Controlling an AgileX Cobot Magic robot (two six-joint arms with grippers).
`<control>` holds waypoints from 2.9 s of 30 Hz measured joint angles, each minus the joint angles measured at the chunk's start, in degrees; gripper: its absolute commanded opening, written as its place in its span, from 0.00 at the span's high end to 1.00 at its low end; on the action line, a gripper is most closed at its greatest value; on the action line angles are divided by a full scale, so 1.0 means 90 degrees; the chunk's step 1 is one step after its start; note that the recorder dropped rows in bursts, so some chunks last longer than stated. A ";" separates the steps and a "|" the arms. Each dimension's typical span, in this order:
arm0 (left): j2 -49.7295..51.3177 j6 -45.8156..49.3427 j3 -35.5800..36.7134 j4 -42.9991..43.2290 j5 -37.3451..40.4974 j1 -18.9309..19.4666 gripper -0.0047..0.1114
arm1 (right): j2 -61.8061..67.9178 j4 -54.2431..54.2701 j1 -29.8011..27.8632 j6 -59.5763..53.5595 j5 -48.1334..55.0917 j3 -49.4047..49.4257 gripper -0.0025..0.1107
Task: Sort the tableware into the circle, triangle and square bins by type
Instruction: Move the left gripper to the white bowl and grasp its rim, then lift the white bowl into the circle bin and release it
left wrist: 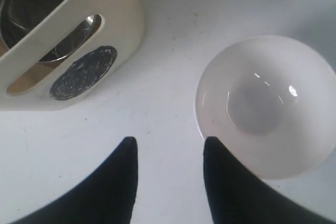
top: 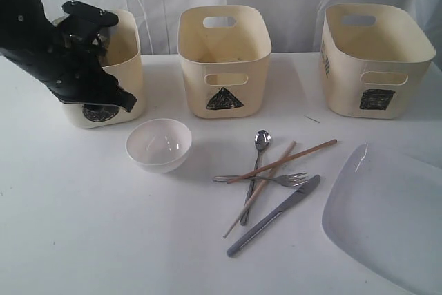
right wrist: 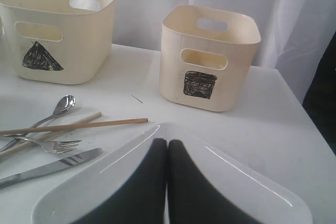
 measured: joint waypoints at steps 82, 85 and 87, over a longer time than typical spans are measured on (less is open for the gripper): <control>-0.0698 0.0353 0.0004 -0.0822 -0.1180 -0.0014 0.96 | 0.0000 0.0000 0.0000 0.0113 0.0000 0.0000 0.98; -0.0822 0.0328 -0.0087 -0.0449 -0.1444 0.0130 0.96 | 0.0000 0.0000 0.0000 0.0113 0.0000 0.0000 0.98; -0.0770 0.0184 -0.0211 -0.0355 -0.1479 0.0344 0.96 | 0.0000 0.0000 0.0000 0.0113 0.0000 0.0000 0.98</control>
